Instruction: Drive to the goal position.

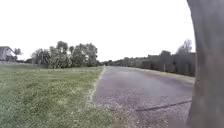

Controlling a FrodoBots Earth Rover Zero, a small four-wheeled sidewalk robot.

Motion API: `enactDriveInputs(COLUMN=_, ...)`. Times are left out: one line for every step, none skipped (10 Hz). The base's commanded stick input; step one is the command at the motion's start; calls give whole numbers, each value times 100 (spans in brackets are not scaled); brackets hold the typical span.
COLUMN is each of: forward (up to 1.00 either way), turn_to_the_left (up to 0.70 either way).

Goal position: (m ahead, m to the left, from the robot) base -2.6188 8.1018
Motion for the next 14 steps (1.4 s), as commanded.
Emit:
enactDriveInputs(forward=0, turn_to_the_left=0)
enactDriveInputs(forward=0, turn_to_the_left=0)
enactDriveInputs(forward=0, turn_to_the_left=0)
enactDriveInputs(forward=0, turn_to_the_left=0)
enactDriveInputs(forward=-51, turn_to_the_left=0)
enactDriveInputs(forward=-10, turn_to_the_left=0)
enactDriveInputs(forward=0, turn_to_the_left=0)
enactDriveInputs(forward=0, turn_to_the_left=0)
enactDriveInputs(forward=0, turn_to_the_left=0)
enactDriveInputs(forward=0, turn_to_the_left=0)
enactDriveInputs(forward=0, turn_to_the_left=0)
enactDriveInputs(forward=0, turn_to_the_left=0)
enactDriveInputs(forward=0, turn_to_the_left=0)
enactDriveInputs(forward=0, turn_to_the_left=0)
